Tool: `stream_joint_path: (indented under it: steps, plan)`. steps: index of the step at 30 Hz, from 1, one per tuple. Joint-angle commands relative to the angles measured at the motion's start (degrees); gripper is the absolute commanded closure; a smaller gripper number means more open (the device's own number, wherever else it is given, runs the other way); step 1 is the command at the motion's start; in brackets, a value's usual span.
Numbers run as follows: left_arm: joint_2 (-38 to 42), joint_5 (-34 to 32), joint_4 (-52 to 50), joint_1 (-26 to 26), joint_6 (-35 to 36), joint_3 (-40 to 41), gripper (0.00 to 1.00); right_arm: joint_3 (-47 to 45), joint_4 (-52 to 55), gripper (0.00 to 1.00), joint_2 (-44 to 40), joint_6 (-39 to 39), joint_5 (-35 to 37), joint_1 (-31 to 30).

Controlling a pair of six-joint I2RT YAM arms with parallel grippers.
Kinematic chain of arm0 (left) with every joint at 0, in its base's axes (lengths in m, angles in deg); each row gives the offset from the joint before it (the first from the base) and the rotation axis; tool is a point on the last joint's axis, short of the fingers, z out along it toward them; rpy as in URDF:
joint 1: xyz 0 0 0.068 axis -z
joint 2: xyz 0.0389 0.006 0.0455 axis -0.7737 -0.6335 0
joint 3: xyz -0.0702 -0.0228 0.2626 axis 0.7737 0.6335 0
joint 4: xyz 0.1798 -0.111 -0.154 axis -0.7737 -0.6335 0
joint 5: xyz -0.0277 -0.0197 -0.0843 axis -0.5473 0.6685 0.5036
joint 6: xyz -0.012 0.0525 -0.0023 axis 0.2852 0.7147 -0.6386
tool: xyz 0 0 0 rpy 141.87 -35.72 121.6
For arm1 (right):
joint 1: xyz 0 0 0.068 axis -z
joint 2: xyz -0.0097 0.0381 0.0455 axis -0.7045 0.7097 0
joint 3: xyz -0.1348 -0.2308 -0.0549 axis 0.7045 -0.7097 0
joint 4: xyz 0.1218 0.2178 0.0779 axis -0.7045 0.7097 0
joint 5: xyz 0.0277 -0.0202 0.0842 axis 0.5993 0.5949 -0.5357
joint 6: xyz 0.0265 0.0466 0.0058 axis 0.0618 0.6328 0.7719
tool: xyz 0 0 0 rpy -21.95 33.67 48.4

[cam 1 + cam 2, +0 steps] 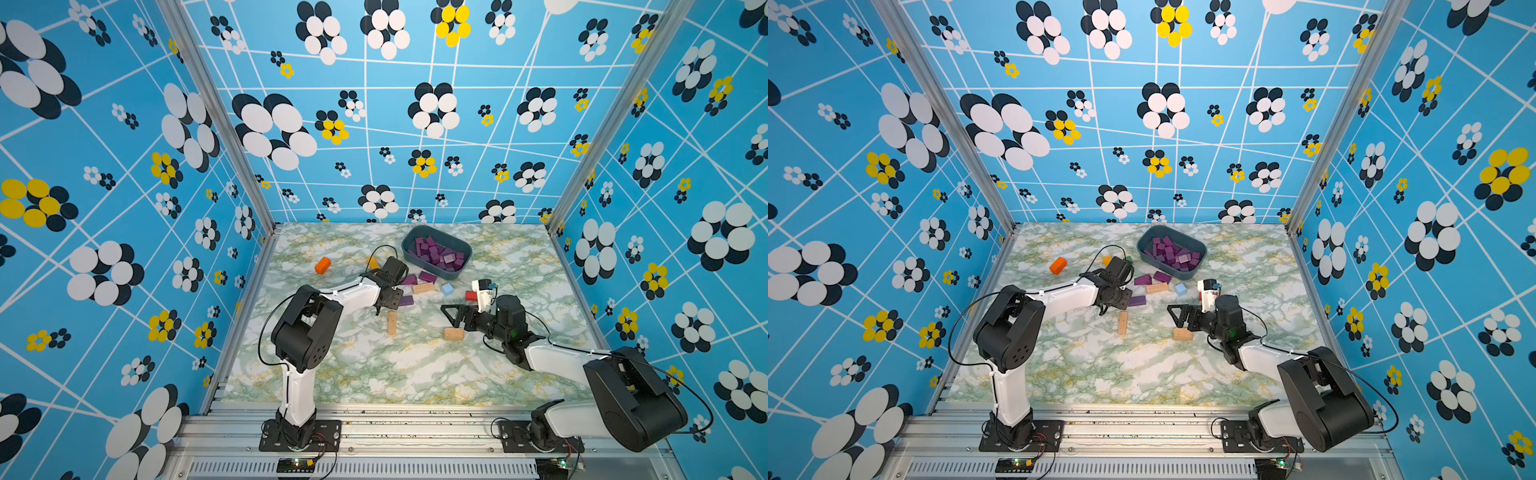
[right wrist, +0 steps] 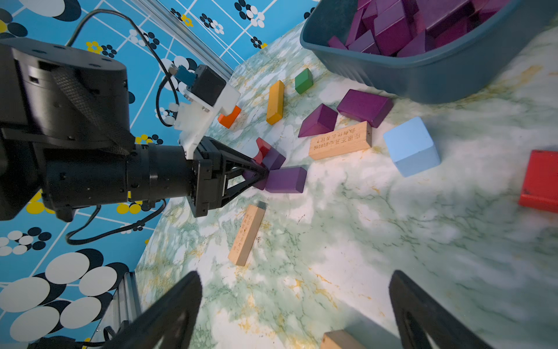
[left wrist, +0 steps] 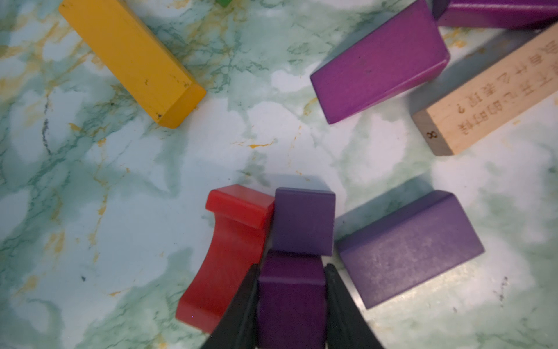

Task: Pick purple bricks into the storage bin
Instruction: Pick up the building block from the center of the board, then place the building block in the storage box.

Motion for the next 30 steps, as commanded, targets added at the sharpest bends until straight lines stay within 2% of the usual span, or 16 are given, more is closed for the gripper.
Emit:
stream_joint_path:
  steps: [1,8,14,19,30]
  plan:
    - [2.9,-1.4,-0.3,-0.4,1.1,-0.1,0.75,1.0,0.4,0.01,0.2,0.0,0.4,-0.2]
    - [8.1,1.2,1.7,-0.4,0.5,-1.5,0.76,0.8,0.6,0.01,0.1,0.0,1.1,-0.2]
    - [8.4,4.6,7.0,-0.2,-0.3,-5.5,0.76,0.7,1.8,0.01,-0.5,0.0,2.2,0.3]
    - [1.9,7.2,6.9,-0.2,0.4,-15.9,0.76,-0.1,4.3,0.01,-2.1,0.4,6.0,1.6]
    - [-18.7,11.4,6.2,0.3,1.7,-43.8,0.75,-0.2,9.8,0.01,-2.0,1.4,11.4,3.7]
